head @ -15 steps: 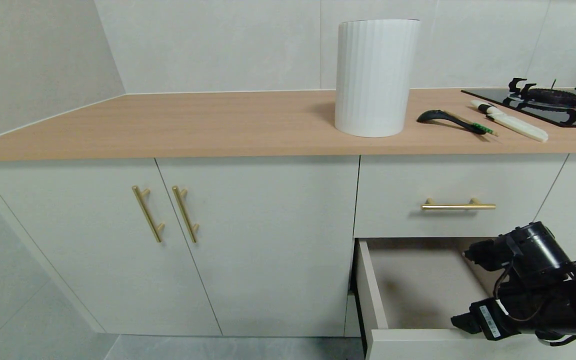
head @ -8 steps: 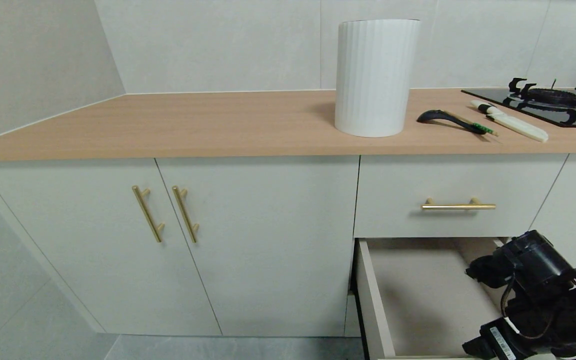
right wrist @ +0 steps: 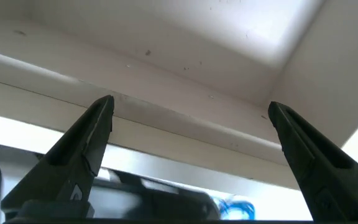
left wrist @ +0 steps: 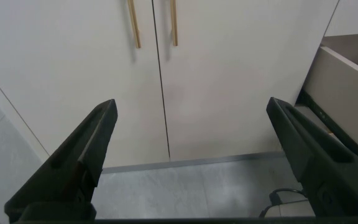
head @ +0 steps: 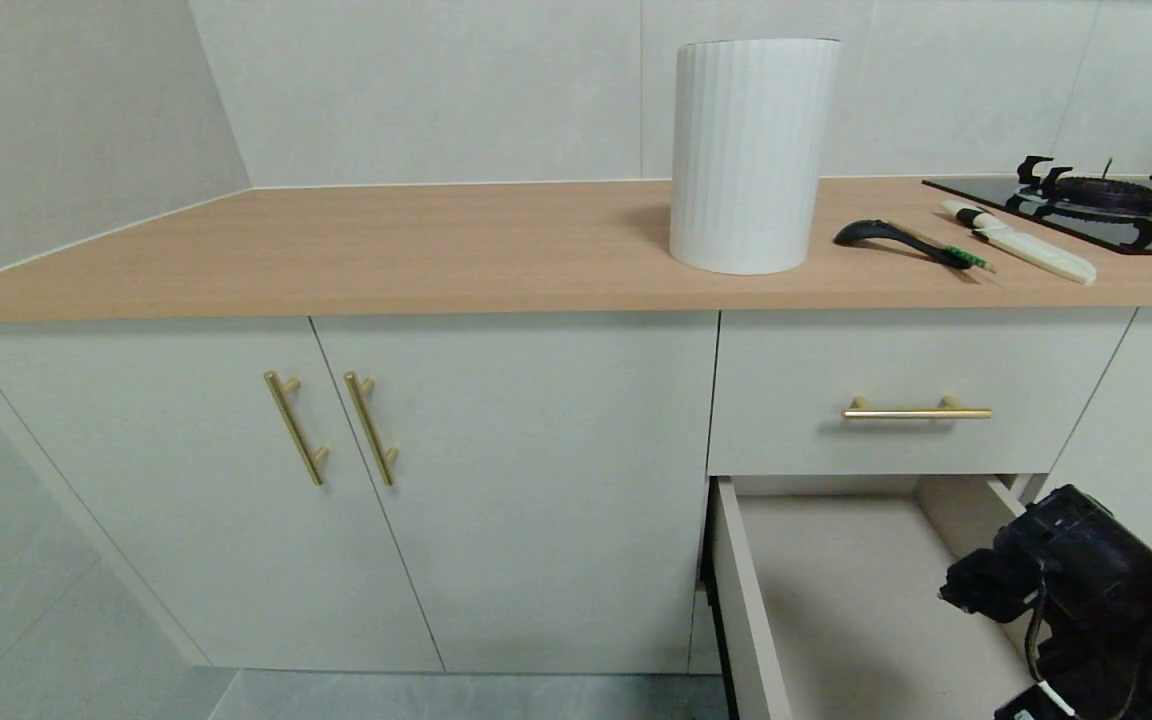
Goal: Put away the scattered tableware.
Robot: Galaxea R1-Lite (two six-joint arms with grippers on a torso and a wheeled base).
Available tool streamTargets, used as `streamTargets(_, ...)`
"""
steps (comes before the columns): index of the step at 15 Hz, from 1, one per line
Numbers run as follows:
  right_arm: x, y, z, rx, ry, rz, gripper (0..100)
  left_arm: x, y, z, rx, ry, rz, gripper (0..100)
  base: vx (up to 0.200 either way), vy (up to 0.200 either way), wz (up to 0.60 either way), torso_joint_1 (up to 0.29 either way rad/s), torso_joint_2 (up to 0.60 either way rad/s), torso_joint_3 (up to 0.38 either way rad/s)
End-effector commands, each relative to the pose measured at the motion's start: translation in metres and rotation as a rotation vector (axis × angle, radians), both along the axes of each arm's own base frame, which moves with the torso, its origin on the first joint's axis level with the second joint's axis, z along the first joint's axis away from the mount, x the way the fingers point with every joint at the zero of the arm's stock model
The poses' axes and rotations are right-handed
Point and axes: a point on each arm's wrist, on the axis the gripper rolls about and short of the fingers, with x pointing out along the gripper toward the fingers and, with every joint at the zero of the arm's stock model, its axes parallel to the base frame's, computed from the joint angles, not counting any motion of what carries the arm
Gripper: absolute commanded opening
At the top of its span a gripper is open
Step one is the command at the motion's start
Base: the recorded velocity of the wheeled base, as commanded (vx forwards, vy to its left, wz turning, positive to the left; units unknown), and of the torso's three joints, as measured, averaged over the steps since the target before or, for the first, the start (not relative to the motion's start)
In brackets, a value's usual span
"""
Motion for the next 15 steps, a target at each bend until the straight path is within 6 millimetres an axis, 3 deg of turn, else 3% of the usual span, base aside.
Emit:
streamTargets(1, -0.002, 0.000, 0.001, -0.005, 0.005, 0.006, 100, 0.000, 0.000, 0.000, 0.000, 0.000, 0.001, 100, 0.000, 0.000, 0.00, 0.000, 0.00, 0.000)
streamTargets(7, 0.004, 0.004, 0.008, 0.011, -0.031, -0.004, 100, 0.000, 0.000, 0.000, 0.000, 0.000, 0.001, 100, 0.000, 0.000, 0.00, 0.000, 0.00, 0.000)
streamTargets(10, 0.018, 0.008, 0.031, 0.146, -0.193, -0.142, 100, 0.000, 0.000, 0.000, 0.000, 0.000, 0.001, 100, 0.000, 0.000, 0.00, 0.000, 0.00, 0.000)
streamTargets(15, 0.025, 0.000, 0.057, 0.276, -0.417, -0.217, 100, 0.000, 0.000, 0.000, 0.000, 0.000, 0.001, 100, 0.000, 0.000, 0.00, 0.000, 0.00, 0.000)
